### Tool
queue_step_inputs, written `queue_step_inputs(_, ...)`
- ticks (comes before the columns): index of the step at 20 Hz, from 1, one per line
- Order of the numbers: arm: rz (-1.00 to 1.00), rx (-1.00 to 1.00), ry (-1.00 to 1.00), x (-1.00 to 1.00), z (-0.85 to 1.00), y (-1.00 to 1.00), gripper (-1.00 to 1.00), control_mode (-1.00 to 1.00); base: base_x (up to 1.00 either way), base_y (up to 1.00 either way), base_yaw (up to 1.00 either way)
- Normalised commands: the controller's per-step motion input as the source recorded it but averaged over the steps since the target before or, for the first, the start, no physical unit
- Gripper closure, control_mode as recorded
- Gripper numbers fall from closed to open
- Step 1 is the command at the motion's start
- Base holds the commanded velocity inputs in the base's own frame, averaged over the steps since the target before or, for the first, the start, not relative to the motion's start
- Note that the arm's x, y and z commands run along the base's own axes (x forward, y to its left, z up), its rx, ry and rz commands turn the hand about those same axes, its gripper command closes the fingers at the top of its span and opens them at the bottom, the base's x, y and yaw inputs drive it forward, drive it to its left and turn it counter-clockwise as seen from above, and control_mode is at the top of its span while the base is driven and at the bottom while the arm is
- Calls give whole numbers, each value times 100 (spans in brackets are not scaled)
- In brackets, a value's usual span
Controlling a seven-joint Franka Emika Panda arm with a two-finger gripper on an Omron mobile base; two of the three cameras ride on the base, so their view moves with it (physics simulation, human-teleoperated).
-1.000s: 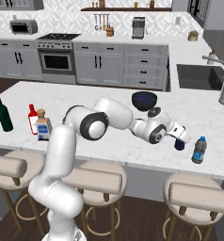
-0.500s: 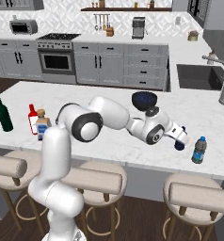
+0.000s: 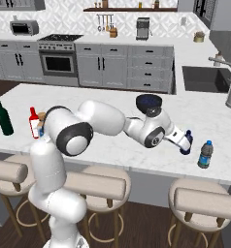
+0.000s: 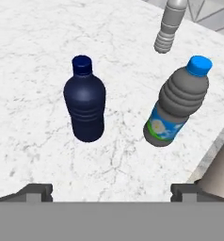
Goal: Move the plastic bottles in the middle to the plastics group, and the glass bottles in the middle to the glass group.
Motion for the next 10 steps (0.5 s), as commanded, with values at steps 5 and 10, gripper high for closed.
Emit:
queue_step_inputs(5, 13, 1, 6, -38, 29, 59, -100, -100, 0, 0, 0)
queue_step_inputs(10, 48, -1, 7, -19, 22, 89, -100, -100, 0, 0, 0)
